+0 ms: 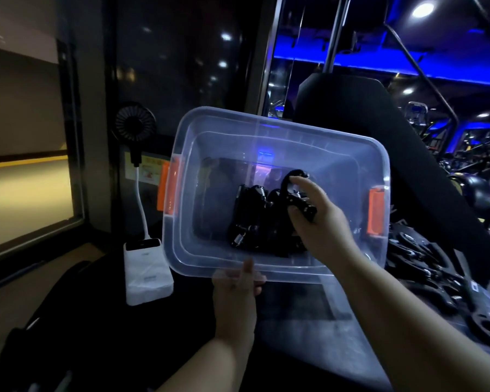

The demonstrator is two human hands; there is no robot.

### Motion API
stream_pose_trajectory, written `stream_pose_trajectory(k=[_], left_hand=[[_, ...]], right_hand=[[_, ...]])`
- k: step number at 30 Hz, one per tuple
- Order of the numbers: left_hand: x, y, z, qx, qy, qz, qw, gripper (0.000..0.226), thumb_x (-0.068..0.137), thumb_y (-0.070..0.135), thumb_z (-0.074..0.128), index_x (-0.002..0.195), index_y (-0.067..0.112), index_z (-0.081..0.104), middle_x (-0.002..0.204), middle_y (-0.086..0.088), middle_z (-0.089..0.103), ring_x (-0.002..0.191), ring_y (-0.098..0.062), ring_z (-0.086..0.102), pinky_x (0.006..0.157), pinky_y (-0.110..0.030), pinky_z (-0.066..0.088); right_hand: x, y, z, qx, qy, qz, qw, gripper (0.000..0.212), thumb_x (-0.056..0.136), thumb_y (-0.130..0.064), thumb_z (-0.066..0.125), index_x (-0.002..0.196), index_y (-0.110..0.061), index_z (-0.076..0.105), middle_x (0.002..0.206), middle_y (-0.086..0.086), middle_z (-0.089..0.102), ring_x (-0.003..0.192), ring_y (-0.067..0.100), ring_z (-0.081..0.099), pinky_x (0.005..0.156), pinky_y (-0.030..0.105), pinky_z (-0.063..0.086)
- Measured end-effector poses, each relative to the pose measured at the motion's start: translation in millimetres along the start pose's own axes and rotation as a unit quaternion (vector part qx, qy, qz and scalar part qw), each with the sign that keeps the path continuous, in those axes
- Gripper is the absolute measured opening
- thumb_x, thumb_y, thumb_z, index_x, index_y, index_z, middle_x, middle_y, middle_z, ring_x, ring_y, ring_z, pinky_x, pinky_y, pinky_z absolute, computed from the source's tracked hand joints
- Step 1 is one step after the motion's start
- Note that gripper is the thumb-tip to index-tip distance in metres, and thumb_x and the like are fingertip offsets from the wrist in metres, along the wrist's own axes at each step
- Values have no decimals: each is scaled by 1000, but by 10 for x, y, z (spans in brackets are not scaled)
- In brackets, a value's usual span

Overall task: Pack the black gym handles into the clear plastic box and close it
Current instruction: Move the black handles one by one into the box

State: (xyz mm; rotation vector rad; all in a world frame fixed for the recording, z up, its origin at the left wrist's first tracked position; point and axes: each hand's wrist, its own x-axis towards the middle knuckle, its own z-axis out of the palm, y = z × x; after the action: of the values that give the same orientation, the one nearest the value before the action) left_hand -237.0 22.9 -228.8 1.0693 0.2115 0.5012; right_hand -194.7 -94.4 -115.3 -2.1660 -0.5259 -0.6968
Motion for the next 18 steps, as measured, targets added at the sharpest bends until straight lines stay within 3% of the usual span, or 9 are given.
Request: stream_pose_trajectory(k=[4,8,12,14,18], left_hand=[[15,0,-1,-43,-21,-17,999,24,93,27,55,92,4,48,66,-10,68,67,-17,66,67,-27,50],[10,-28,-31,-43,-39,-5,998,40,100,33,36,102,-6,49,69,-13,69,66,-16,66,67,-28,49],[39,-101,-97,-64,-64,-18,996,57,99,40,29,109,-11,50,76,-18,70,68,-17,67,62,-22,50],[48,-110,-114,-63,-61,-21,996,68,91,49,31,105,-14,53,78,-21,70,67,-17,66,60,-21,50],[86,-147,-131,-58,-60,-18,996,49,94,41,32,100,-1,56,81,-26,69,67,-23,67,58,-22,50]], right_hand=[[238,-61,436,-58,-58,10,997,44,90,-20,54,128,-40,46,79,-3,61,57,11,56,47,14,35],[400,-95,752,-84,-99,1,991,44,90,-19,51,132,-32,42,108,3,63,81,22,55,68,25,36],[561,-87,1040,-154,-149,-1,977,42,90,-19,49,130,-26,39,113,8,63,95,30,57,71,27,34],[640,-52,1164,-199,-174,7,964,41,88,-19,50,127,-24,39,115,11,62,101,33,58,73,32,40],[730,-26,1249,-296,-149,-29,943,37,87,-28,54,122,-20,46,112,13,61,103,36,57,80,38,47]])
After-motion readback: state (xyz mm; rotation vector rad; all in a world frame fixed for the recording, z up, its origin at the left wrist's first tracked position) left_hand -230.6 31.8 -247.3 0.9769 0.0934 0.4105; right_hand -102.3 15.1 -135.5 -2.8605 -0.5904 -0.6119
